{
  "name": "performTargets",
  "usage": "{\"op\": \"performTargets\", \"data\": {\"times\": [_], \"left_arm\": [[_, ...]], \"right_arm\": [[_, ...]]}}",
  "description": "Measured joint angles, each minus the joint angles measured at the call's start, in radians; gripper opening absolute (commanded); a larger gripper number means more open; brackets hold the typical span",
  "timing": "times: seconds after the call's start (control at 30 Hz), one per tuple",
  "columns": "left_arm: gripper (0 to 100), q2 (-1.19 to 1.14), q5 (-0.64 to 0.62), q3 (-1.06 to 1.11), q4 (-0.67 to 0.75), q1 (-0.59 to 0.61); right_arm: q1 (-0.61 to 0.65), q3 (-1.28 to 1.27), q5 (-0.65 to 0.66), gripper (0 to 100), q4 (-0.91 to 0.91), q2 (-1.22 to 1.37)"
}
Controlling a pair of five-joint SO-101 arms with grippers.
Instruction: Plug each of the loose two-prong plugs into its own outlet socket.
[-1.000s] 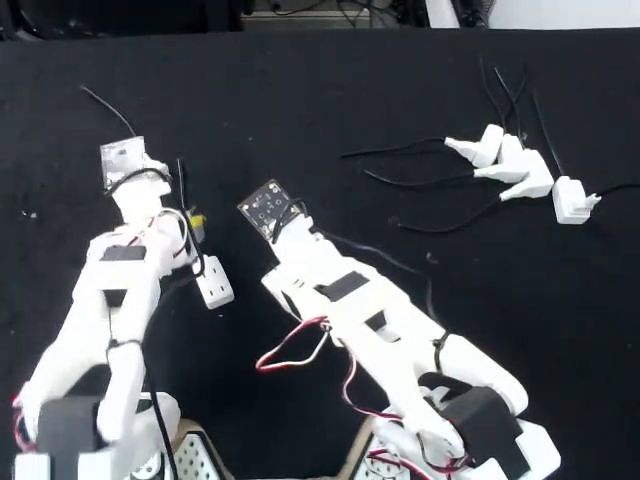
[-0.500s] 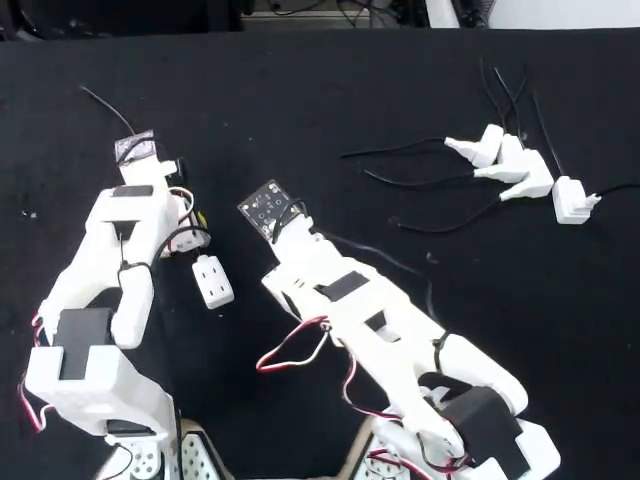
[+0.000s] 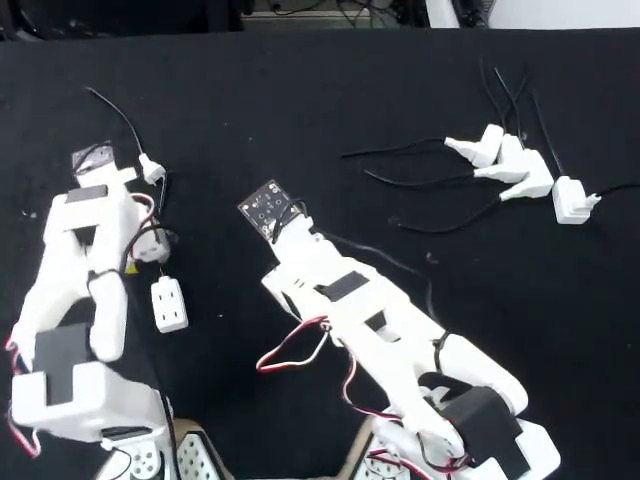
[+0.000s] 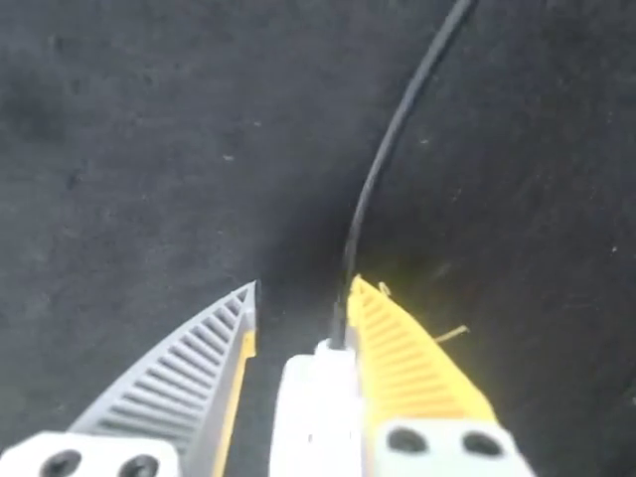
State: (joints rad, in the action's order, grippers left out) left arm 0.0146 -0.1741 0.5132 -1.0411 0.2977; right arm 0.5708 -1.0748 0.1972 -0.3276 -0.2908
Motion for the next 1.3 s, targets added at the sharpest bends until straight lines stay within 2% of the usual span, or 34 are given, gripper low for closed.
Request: {"op": "performTargets", "data": {"times": [0.27,0.5,0.7,0.97,1.3], "left_arm": [[22,0.215,0.184,0.058,-0.043,0.009],[22,0.325,0.416,0.11,-0.219,0.158],[22,0.331,0.54,0.167,-0.244,0.216],[22,0.334,0.514,0.292,-0.209,0.011],[22,0.342,0.273,0.313,0.003,-0.331]], "right_arm": [[0.0,0.0,0.0,26.6,0.0,0.0],[0.0,0.0,0.0,26.6,0.0,0.0],[0.0,0.0,0.0,26.6,0.0,0.0],[0.0,0.0,0.0,26.6,0.0,0.0],[0.0,0.0,0.0,26.6,0.0,0.0]]}}
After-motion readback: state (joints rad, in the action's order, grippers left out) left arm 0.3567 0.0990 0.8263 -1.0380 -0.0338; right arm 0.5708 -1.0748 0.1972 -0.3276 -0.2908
